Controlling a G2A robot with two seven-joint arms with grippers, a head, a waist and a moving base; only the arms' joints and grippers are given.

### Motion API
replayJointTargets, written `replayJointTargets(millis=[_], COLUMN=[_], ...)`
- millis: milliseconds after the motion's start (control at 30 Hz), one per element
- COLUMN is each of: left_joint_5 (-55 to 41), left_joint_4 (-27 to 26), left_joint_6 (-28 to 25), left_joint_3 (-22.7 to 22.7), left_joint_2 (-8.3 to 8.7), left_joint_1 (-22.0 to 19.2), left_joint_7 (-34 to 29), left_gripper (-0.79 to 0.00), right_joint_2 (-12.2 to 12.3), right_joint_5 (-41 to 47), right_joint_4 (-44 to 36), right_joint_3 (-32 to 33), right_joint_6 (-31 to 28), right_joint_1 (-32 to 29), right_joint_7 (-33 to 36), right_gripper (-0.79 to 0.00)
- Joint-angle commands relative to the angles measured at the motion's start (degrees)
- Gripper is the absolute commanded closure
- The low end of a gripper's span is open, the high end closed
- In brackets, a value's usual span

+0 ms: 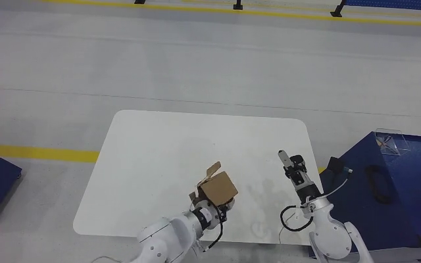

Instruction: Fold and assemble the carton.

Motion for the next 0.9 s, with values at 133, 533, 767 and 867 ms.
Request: replayJointTargets(millis=[133,533,767,867], left_joint_5=[8.18,-0.22,-0.62,1.10], left_joint_4=[5.05,19.75,24.77,19.21], left_joint_6=[-10.82,-13.70,-13.61,-11.97], left_joint_3=[5.98,8.97,9.56,9.09], left_joint_2=[-2.55,-6.98,-8.74,-8.62], left_joint_1=[-6.11,-13.98,-17.12,-15.77], left_joint_7=[30.40,39.91,34.01,33.08], left_gripper=[0.000,-0.237,-0.785,-0.785], right_joint_2=[0.00,0.00,0.00,0.00], right_joint_5=[0.00,0.00,0.00,0.00], right_joint_4=[0.00,0.00,0.00,0.00], right_joint_3=[0.00,0.00,0.00,0.00], right_joint_6=[0.00,0.00,0.00,0.00], right_joint_1=[0.00,0.00,0.00,0.00], right_joint_7=[0.00,0.00,0.00,0.00], right_gripper=[-0.785,-0.785,-0.785,-0.785])
